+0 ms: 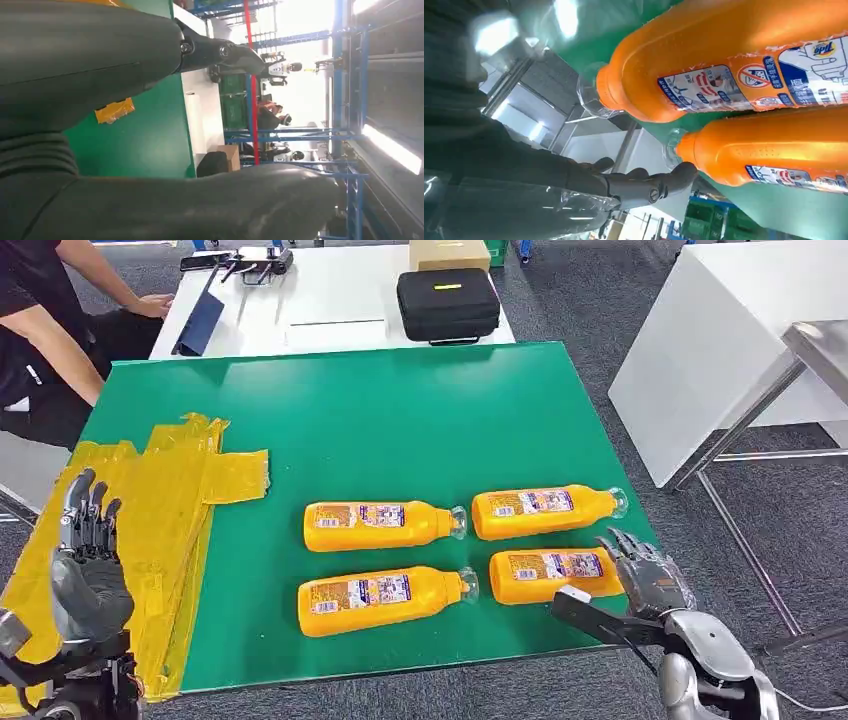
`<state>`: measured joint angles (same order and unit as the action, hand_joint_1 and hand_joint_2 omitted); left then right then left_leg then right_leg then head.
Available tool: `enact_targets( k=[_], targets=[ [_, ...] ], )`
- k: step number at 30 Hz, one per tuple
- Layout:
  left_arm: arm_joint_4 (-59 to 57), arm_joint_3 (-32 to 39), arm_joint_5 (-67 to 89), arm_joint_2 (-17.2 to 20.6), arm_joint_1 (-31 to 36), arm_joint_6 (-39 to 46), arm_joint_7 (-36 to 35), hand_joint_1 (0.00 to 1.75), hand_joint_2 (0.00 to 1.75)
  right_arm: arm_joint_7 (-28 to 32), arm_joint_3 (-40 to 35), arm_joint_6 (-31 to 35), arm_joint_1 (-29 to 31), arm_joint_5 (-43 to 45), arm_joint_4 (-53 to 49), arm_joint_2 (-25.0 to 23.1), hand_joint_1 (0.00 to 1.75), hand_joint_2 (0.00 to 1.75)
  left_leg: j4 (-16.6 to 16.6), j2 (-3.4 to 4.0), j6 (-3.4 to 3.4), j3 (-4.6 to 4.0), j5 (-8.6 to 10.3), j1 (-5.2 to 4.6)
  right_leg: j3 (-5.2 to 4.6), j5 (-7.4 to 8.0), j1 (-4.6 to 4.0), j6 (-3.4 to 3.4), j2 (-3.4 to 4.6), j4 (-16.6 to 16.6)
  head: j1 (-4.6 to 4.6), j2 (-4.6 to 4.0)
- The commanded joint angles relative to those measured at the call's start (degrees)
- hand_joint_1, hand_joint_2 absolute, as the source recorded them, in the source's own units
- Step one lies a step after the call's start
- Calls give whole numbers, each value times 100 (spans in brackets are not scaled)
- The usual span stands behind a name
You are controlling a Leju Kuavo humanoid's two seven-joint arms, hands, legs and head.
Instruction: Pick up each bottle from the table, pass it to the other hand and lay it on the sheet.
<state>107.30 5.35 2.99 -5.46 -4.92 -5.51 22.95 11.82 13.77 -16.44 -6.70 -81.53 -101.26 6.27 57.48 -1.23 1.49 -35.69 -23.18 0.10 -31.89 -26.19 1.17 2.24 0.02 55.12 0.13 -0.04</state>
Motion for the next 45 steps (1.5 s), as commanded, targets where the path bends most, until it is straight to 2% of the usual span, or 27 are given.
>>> enact_targets(
  k=[1, 2, 3, 4, 10, 15, 16, 17, 34, 37, 41, 43, 44, 45],
  targets=[
    [-237, -24, -7, 114, 72, -9, -2, 0, 0, -33, -219, 13, 150, -39, 499, -25, 0, 175, -10, 30, -15, 61, -22, 2, 56, -13, -5, -21, 16, -14, 0, 0],
    [-245, -31, -7, 103, 49, -2, 4, 0, 0, -43, -237, 23, 104, -56, 510, -35, 0, 175, -8, 18, -10, 35, -11, 2, 33, -5, -4, -14, 9, -11, 0, 0],
    [-244, -40, -3, 91, 35, 6, 13, 0, 0, -48, -254, 27, 81, -68, 508, -41, 0, 175, -10, 22, -13, 51, -16, 2, 48, -10, -5, -18, 11, -14, 0, 0],
    [-245, -44, -2, 87, 35, 7, 16, 0, 0, -51, -262, 28, 63, -74, 513, -49, 0, 175, -7, 9, -7, 19, -4, 3, 18, -1, -4, -9, 4, -10, 0, 0],
    [-320, -70, 2, 57, 139, 7, 24, 0, 0, -114, -307, -56, 99, -146, 769, -65, 0, 175, -11, 14, -11, 43, -11, 2, 41, -8, -5, -16, 4, -15, 0, 0],
    [-515, -131, 2, 47, 298, -35, 17, 0, 0, -213, -265, -16, 150, -257, 1029, -48, 0, 175, -8, 2, -6, 20, -2, 3, 20, -1, -4, -8, -3, -12, -2, 0],
    [-570, -149, 1, 51, 342, -38, 5, 0, 0, -228, -237, 43, 214, -270, 1114, -55, 0, 175, -14, 12, -14, 61, -16, 2, 60, -13, -5, -20, -2, -20, 0, 0],
    [-602, -158, 3, 55, 362, -39, -3, 0, 0, -241, -228, 100, 269, -289, 1178, -55, 0, 175, -9, 4, -7, 24, -3, 4, 24, -1, -5, -10, -3, -13, -2, 0],
    [-793, -207, -85, 253, 456, 109, 0, 0, 0, -408, -551, 327, 1164, -559, 1947, -24, 0, 175, -9, 30, -12, 46, -12, 1, 40, -4, -4, -16, 19, -12, -2, 0],
    [-790, -202, -100, 265, 444, 122, 4, 0, 0, -407, -588, 323, 1232, -569, 2026, -28, 0, 175, -5, 16, -7, 20, -2, 2, 16, 1, -3, -8, 11, -7, 0, 0],
    [-786, -227, -164, 317, 394, 175, 32, 0, 0, -411, -682, 324, 1349, -599, 2341, -32, 0, 175, -10, 25, -11, 44, -9, 2, 38, -4, -4, -14, 15, -12, 0, 0],
    [-787, -240, -180, 318, 361, 184, 42, 0, 0, -414, -699, 324, 1353, -590, 2438, -37, 0, 175, -9, 20, -7, 30, -4, 2, 25, 0, -3, -10, 13, -11, 0, 0],
    [-779, -251, -190, 317, 342, 192, 51, 0, 0, -411, -726, 330, 1357, -600, 2501, -25, 3, 175, -12, 27, -10, 45, -9, 2, 39, -3, -4, -14, 18, -14, 0, 0],
    [-771, -261, -193, 311, 335, 194, 54, 0, 0, -404, -750, 330, 1346, -607, 2523, -11, 136, 175, -11, 28, -11, 50, -12, 2, 45, -5, -5, -15, 18, -14, -2, 0]
  ],
)
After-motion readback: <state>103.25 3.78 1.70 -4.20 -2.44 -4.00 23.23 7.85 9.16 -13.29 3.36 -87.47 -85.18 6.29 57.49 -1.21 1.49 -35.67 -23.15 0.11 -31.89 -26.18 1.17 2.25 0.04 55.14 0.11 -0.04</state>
